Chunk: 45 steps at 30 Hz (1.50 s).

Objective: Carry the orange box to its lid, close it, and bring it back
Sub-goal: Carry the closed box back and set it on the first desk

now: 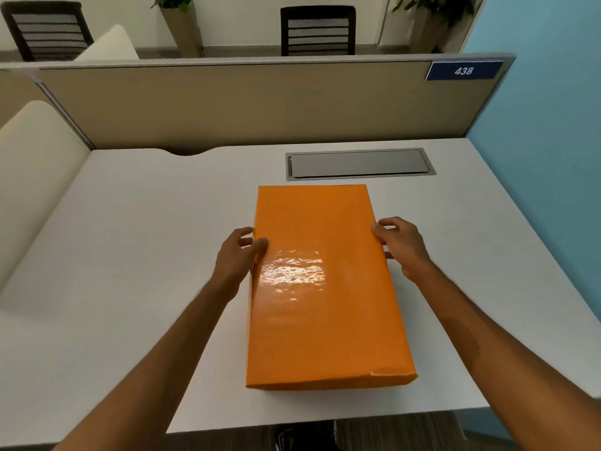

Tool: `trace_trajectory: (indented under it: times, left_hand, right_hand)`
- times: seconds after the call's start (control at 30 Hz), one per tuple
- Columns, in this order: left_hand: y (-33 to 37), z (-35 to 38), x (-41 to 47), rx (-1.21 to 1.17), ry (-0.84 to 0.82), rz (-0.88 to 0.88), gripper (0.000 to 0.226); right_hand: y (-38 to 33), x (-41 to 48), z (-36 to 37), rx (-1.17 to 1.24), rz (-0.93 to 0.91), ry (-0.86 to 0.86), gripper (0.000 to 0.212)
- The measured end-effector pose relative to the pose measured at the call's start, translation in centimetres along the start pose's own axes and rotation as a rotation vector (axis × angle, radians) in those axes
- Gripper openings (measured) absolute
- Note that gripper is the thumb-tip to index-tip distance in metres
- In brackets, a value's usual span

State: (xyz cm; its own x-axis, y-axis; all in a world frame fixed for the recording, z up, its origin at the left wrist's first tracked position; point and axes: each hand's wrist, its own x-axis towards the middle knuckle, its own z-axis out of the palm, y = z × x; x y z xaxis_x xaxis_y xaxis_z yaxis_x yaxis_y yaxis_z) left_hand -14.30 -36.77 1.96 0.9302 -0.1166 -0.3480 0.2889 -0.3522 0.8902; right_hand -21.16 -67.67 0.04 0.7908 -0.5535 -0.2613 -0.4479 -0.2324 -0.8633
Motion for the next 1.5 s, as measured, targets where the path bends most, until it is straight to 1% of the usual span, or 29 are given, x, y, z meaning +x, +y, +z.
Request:
trace_trajectory:
  times: [0.17,0.33,0.43,0.6,0.7,0.93,1.13,1.33,1.5]
  left_hand:
    - [-2.2,-0.3,-3.6,-0.049,0.044,0.063,0.056]
    - [-3.8,-0.7,-5.9,-0.099,0.033,0.045,0.054]
    - [-4.3,-0.8,-6.8,-0.15,-0.003,0.011,0.06]
    - [-4.3,-0.9,-8.0,-0.184,-0.128,-0.068,0.071]
    - [-4.0,-0.9,-8.5,-0.187,-0.143,-0.073,0.075]
    - [-3.9,-1.3,-10.1,-0.216,-0.088,-0.042,0.072]
    - [-3.4,-3.6,-10.8,-0.257,-0.022,-0.017,0.07]
    - [-2.5,-7.7,-10.0,-0.27,0.075,0.014,0.071]
    - [-2.6,-12.6,-7.8,-0.258,0.125,0.029,0.068]
  right_hand:
    - [1.7,-4.5,-0.8,0.083,-0.012,-0.05,0.042]
    - [2.5,-7.6,-1.6,0.158,0.018,-0.087,0.044]
    - [2.9,-8.9,-2.0,0.192,0.045,-0.131,0.048]
    - [3.5,-10.1,-2.4,0.275,0.106,-0.25,0.056]
    - [3.7,-10.4,-2.2,0.314,0.113,-0.255,0.061]
    - [3.1,-11.2,-2.3,0.343,0.071,-0.285,0.066]
    - [0.6,-11.0,-0.9,0.332,0.031,-0.304,0.067]
    - [-3.2,-10.1,2.8,0.33,-0.008,-0.331,0.062]
    - [-6.5,-9.3,7.6,0.34,-0.022,-0.365,0.06]
